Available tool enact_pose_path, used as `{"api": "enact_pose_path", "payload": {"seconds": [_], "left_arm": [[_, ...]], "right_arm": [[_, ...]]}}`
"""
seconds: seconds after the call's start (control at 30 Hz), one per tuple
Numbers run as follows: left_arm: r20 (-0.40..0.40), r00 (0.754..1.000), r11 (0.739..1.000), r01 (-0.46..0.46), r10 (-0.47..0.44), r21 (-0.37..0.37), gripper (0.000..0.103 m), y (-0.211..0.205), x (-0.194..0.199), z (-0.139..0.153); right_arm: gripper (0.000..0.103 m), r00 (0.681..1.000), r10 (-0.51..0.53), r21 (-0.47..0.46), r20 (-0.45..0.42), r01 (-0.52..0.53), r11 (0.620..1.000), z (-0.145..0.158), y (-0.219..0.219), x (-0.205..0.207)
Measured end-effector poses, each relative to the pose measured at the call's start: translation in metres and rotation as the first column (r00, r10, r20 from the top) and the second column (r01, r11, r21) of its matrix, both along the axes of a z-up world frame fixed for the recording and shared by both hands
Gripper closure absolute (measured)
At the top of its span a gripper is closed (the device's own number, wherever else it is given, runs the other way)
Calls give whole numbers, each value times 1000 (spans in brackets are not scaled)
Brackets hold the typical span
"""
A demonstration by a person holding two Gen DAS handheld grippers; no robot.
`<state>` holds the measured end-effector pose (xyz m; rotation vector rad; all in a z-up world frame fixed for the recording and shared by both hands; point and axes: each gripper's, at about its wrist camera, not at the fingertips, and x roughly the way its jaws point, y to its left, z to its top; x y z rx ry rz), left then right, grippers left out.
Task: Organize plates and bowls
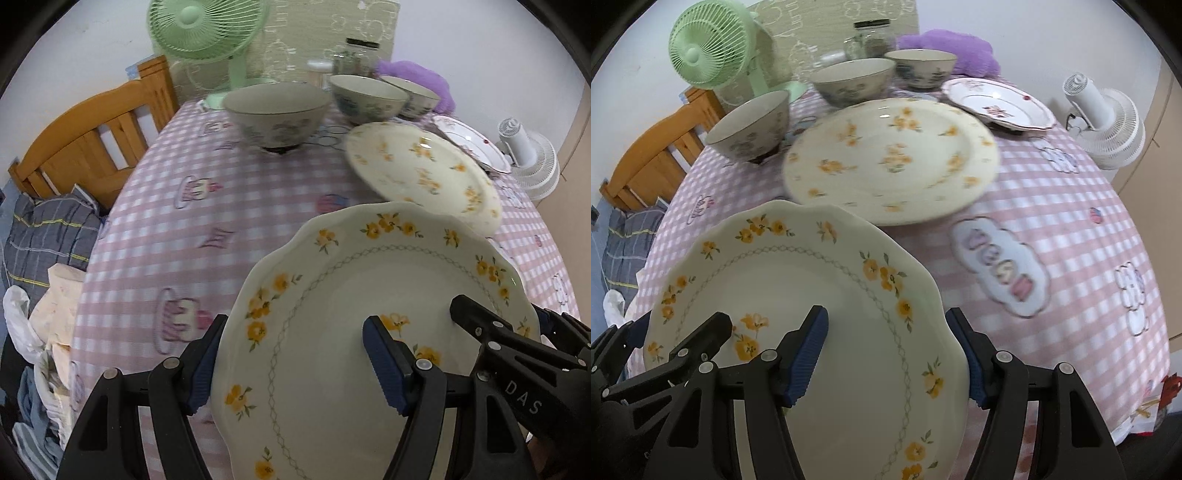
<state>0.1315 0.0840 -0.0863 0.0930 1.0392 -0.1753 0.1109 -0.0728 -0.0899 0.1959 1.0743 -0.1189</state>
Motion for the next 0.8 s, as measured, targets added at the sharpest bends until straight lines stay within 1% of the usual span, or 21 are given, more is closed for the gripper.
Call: {"api": "enact_pose_path", "payload": {"seconds": [0.2, 0.3, 0.47, 0.6, 0.67, 0.73, 0.8], "left_arm": [[-26, 999, 999, -42, 41, -20, 30, 37, 17, -8], [-35, 998, 998, -57, 56, -17, 30, 50, 25, -13], [-46, 996, 997, -71, 71, -18, 30, 62, 37, -22], [-18, 998, 998, -64, 64, -7, 30, 63, 40, -23], [-17, 998, 998, -69, 68, -12, 29, 64, 42, -24], [-18, 997, 997, -78, 77, -6, 24, 66, 43, -24], [-29, 994, 995, -101, 101, 5, 20, 69, 44, -25]], "right_arm": [[34, 1000, 19, 11, -8, -19, 1000, -4, 37, 16], [34, 1000, 16, 18, -24, -16, 1000, -10, 51, 26], [35, 998, 36, 9, -53, -36, 999, -18, 68, 41], [35, 998, 29, 11, -49, -28, 1000, -20, 72, 49], [35, 999, 18, 20, -49, -17, 1000, -21, 71, 51], [35, 998, 16, 21, -53, -14, 1000, -21, 70, 51], [35, 998, 34, -13, -59, -34, 999, -19, 74, 53]]}}
